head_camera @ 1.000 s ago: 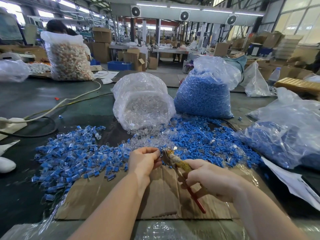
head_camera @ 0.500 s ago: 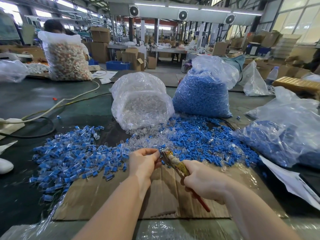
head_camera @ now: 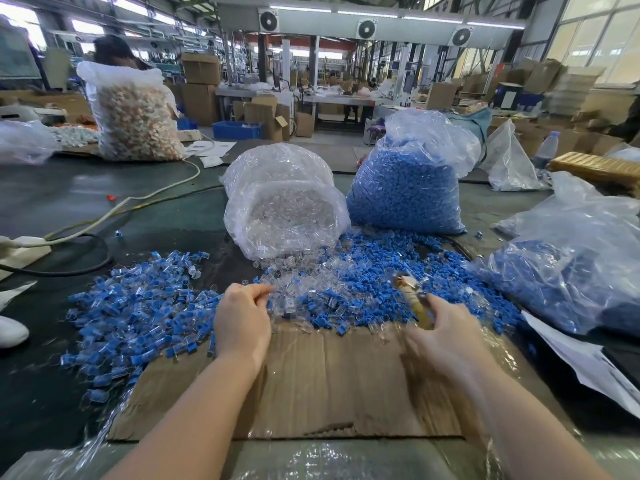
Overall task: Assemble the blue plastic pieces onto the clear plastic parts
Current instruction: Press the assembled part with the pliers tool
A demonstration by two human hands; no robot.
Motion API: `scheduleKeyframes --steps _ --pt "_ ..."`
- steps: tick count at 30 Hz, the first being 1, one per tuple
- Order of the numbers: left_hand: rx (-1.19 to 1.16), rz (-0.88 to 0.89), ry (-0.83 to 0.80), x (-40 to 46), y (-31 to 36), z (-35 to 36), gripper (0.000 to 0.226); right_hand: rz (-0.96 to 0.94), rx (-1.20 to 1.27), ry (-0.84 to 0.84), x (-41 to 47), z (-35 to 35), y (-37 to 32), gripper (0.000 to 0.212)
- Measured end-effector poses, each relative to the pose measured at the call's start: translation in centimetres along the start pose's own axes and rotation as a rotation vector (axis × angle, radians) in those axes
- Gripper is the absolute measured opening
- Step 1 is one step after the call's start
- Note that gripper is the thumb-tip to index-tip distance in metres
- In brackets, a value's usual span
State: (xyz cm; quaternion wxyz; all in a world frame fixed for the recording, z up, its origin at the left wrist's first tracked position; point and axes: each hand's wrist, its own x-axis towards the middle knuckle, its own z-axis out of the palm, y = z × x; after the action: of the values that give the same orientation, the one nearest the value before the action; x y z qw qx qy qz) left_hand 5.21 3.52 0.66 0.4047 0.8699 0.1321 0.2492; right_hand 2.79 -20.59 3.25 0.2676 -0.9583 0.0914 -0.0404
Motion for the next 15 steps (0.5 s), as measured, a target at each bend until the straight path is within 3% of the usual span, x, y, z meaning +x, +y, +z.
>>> scheduleKeyframes --steps 2,7,15 --pt "0.093 0.055 -0.015 0.2 -0.7 -0.2 0.027 0.068 -0.212 0.061 0.7 -0.4 1.2 0.039" --pt "0.267 0.165 -0.021 -0.1 -0.9 0.1 0.035 0.119 -0.444 0.074 1.7 -0.3 3.7 0.064" --pt "0.061 0.269 -0.198 -3.1 1.5 2.7 0.019 0.079 -0.556 0.091 2.5 0.4 5.0 0.073"
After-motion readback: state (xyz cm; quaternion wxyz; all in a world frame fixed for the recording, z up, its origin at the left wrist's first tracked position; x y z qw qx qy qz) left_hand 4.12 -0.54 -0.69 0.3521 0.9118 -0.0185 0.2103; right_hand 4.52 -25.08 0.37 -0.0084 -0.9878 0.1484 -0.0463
